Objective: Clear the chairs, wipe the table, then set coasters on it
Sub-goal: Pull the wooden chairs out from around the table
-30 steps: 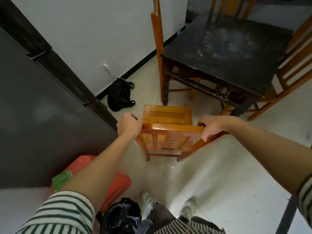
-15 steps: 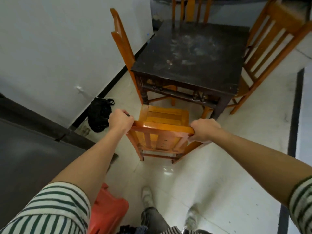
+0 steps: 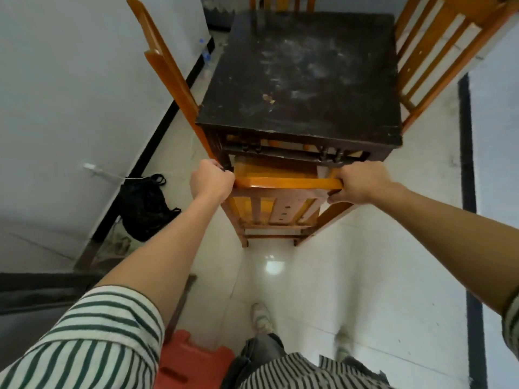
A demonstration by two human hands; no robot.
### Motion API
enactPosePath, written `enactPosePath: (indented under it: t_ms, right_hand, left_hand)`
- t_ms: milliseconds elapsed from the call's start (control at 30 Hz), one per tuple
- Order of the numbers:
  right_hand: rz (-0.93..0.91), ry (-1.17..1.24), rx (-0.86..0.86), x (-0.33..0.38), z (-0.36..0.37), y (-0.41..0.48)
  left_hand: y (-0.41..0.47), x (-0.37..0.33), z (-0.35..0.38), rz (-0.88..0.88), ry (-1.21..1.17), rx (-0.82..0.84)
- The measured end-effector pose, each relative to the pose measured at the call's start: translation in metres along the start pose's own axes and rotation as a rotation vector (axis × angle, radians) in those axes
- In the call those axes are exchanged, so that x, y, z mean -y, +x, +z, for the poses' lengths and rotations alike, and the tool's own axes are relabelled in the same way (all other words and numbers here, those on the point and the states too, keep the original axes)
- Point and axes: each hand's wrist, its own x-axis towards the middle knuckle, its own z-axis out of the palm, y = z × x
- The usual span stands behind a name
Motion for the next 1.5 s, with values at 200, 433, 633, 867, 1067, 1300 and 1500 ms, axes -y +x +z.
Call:
enactPosePath:
  t_ms: [200, 433, 633, 867, 1067, 1300, 1500]
  right_hand:
    - [0.005, 0.008, -0.073, 0.037, -0.011, 0.023]
    - [-0.004, -0.076, -0.035, 0.023, -0.035, 0.048]
    - [0.097, -0.153, 0.014, -0.018, -0.047, 0.065]
    - [0.143, -0.214, 0.108, -0.019, -0.045, 0.076]
    - [0.116, -0.197, 0.105, -0.012, -0.041, 0.074]
    - [0.037, -0.078, 0.014, 0.043, -0.038, 0.05]
    - [-0.028, -0.063, -0.102, 0.114, -0.053, 0.034]
  left_hand:
    - [0.057, 0.007, -0.016, -0.014, 0.019, 0.032]
    - [0.067, 0.001, -0.002, -0.004, 0.018, 0.058]
    - [0.056, -0.025, 0.027, 0.081, 0.003, 0.081]
    - [0.059, -0.024, 0.029, 0.133, 0.083, 0.107]
    - [0.067, -0.022, 0.024, 0.146, 0.135, 0.158]
    - [0.088, 0.004, -0.016, 0.14, 0.189, 0.218]
    - [0.111, 0.035, -0.068, 0.094, 0.141, 0.25]
